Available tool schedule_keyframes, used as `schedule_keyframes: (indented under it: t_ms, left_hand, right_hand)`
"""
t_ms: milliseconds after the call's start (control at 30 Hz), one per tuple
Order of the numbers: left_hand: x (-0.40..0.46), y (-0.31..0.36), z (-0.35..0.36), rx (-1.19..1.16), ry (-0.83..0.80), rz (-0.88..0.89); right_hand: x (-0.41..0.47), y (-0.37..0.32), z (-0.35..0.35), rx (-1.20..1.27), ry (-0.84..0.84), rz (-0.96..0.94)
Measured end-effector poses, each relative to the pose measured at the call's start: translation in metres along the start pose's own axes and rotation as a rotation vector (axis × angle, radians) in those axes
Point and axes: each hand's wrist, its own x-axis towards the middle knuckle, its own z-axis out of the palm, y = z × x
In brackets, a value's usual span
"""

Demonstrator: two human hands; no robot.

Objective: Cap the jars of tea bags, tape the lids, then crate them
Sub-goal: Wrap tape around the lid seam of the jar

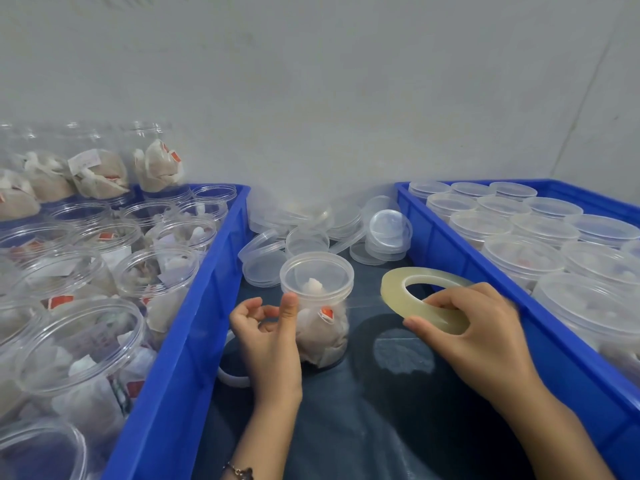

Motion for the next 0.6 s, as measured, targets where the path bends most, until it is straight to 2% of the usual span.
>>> schedule_keyframes:
  t_ms: [100,300,467,600]
  left_hand:
    - [0.004,0.001,-0.003,-0.033,-0.058,-0.036]
    - [0.011,0.002,-0.010,0.145,-0.321,0.041]
    - [0.012,0.008,-0.009,0.173,-0.297,0.024]
    - [0.013,0.006,-0.009,0.083,-0.357,-0.026]
  right_hand:
    - [0.000,0.001,0.001,-0.004,0.009,-0.005]
    - [0.001,0.009,0.006,-0.021,0.015,0.019]
    - [0.000,0.015,0.010,0.020,0.017,0.062]
    - [-0.001,0.017,0.011,0.012,0.007,0.067]
